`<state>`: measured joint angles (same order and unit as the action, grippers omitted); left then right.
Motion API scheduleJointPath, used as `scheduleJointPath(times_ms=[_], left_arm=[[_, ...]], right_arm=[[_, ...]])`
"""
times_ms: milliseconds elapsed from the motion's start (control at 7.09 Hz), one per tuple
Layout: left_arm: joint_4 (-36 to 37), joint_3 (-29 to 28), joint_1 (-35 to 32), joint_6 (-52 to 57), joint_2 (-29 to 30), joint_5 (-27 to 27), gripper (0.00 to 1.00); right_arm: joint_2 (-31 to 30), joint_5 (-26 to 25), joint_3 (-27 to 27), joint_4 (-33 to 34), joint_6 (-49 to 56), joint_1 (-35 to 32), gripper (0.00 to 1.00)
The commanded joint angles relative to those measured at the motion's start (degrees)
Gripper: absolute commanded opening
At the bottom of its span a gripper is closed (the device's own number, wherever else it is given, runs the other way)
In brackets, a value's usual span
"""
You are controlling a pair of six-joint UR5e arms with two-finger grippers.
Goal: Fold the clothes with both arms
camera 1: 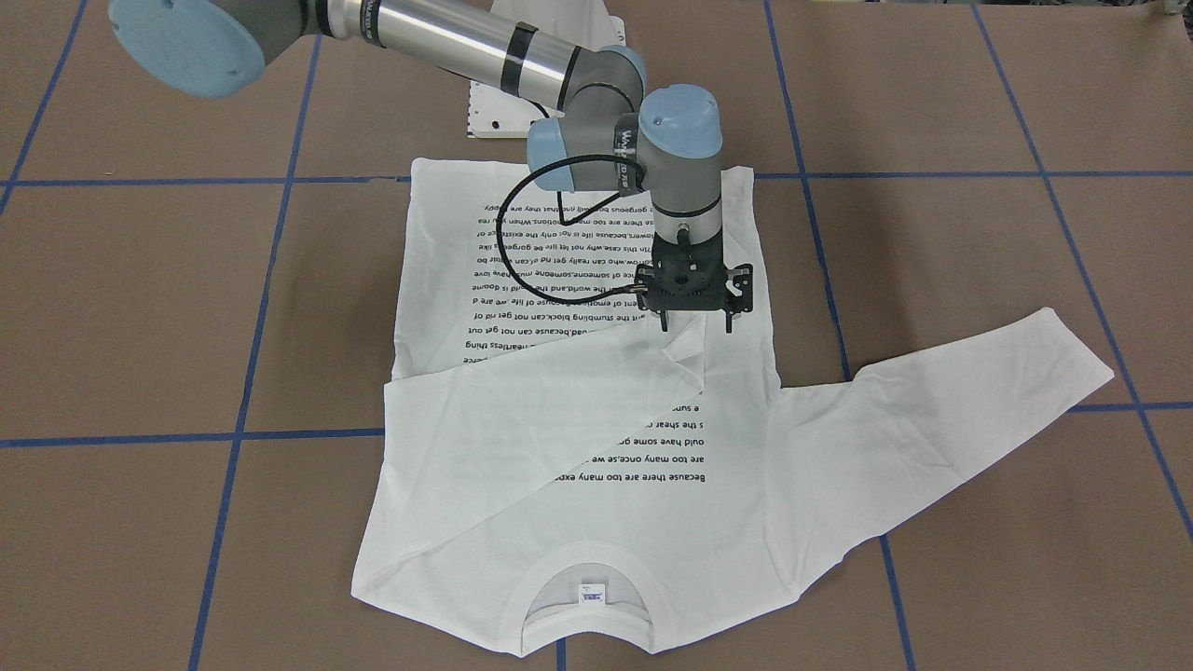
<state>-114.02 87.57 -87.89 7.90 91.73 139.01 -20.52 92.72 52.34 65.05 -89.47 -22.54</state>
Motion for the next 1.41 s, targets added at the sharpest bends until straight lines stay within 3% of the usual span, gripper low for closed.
scheduleJointPath(times_ms=[0, 564, 1129, 1270], left_arm=[[0.0, 0.0, 0.0, -0.1, 0.0, -0.1, 1.0], [0.0, 0.0, 0.0, 0.0, -0.1, -0.1, 1.0], [0.0, 0.0, -0.1, 0.0, -0.1, -0.1, 1.0], [-0.1, 0.0, 0.0, 0.0, -0.1, -0.1, 1.0]], right_arm=[[2.7, 0.2, -5.0, -0.3, -1.2, 0.4, 0.87], [2.9, 0.2, -6.3, -2.0, -0.8, 0.6, 0.87], [3.0, -2.6, -10.7, -17.5, 1.4, 0.6, 0.87], [4.3, -2.9, -10.7, -18.5, 1.4, 0.6, 0.88]])
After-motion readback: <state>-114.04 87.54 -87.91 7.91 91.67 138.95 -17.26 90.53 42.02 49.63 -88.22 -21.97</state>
